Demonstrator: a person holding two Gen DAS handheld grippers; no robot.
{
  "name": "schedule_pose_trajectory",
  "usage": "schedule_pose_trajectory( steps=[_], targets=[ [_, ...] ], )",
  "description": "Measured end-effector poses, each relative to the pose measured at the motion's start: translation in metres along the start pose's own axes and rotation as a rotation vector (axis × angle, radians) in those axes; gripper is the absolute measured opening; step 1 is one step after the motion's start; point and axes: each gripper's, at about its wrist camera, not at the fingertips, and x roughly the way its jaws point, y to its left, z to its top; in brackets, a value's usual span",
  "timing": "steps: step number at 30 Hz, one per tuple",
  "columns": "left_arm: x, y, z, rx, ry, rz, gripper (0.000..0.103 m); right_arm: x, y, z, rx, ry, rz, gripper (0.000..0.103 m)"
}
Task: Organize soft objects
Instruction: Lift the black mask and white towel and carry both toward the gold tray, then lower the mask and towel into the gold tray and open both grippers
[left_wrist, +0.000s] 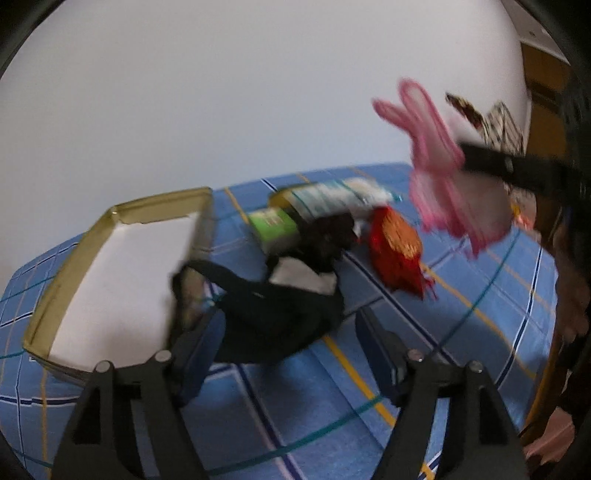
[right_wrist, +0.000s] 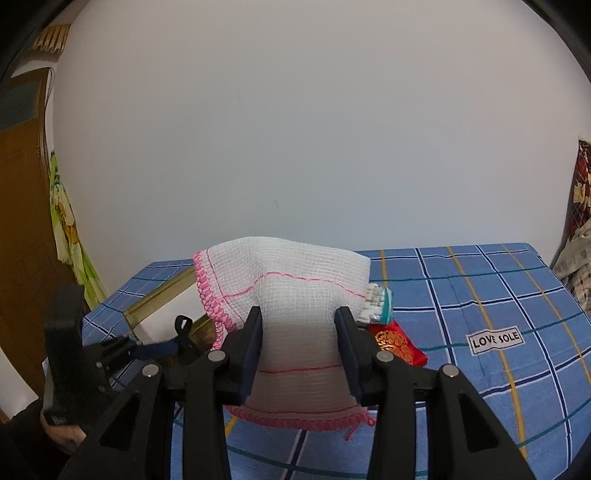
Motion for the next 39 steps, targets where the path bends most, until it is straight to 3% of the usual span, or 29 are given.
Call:
schedule_pose_trajectory(
  steps=[3,6,7,8,10,12,27,39],
  targets=[
    [0.017,-0.002,0.003,-0.030,0.055,-0.014,0.074,-0.001,-0.004,-0.001,0.022,-0.002,0.011,0.043],
    [0.038,-0.001,0.005,-0.035,0.106,0.018,0.074,-0.005,-0.002,-0.001,0.021,-0.009,0.020,0.043],
    [0.043,-0.001,0.004,-0.038,0.118,0.015,0.068,-0.008,-0.002,-0.002,0.021,-0.012,0.020,0.043],
    [0.048,-0.002,0.004,-0.038,0.138,0.001,0.045,-0.008,-0.003,-0.002,0.021,-0.014,0.018,0.043],
    [0.055,-0.002,0.002,-0.041,0.167,-0.033,0.013,-0.010,-0.003,-0.002,0.024,-0.016,0.016,0.043],
    [0.048,-0.004,0.003,-0.031,0.140,-0.041,0.008,-0.010,-0.004,-0.002,0.028,-0.014,0.015,0.043],
    [-0.048,0.055,0.041,-0.088,-0.118,0.020,0.007,-0.003,0.024,0.024,-0.038,-0.019,0.050,0.044],
    [-0.047,0.133,0.056,-0.184,-0.138,0.140,0.007,0.047,0.070,0.066,-0.115,0.017,0.130,0.044]
  ],
)
